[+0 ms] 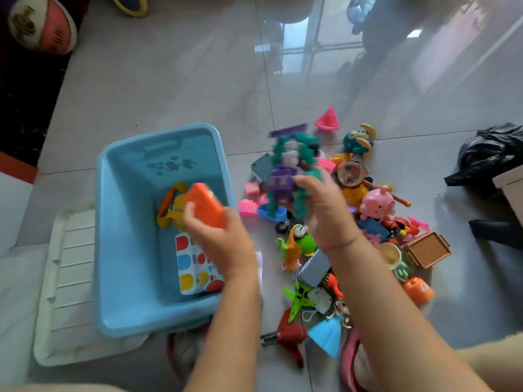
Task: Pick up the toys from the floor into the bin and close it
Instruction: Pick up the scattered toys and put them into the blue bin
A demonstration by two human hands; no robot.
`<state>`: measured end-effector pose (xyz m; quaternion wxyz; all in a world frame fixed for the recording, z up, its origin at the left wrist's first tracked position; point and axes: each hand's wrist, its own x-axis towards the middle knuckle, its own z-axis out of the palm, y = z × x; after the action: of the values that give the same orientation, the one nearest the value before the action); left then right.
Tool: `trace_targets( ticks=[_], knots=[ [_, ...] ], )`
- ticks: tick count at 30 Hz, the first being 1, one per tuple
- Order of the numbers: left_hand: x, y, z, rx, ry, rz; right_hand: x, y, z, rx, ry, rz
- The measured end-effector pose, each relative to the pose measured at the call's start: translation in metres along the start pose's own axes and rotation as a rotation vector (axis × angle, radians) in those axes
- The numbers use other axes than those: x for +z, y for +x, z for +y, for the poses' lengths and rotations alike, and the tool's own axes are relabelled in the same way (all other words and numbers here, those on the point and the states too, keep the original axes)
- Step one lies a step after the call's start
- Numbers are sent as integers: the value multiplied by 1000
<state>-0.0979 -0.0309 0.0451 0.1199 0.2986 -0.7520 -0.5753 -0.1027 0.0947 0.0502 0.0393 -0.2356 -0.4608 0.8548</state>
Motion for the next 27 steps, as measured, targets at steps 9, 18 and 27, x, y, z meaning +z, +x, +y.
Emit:
trace_targets(
  ticks=[9, 18, 27],
  knots=[
    [-37, 2, -20, 89, 130, 45, -9, -49, 42, 87, -336, 278],
    [33, -84, -96, 279, 548, -777, -160, -25, 56, 188, -1076, 389],
    [60, -81, -162, -80, 879, -1019, -186, 7, 63, 260, -1415, 278]
  ],
)
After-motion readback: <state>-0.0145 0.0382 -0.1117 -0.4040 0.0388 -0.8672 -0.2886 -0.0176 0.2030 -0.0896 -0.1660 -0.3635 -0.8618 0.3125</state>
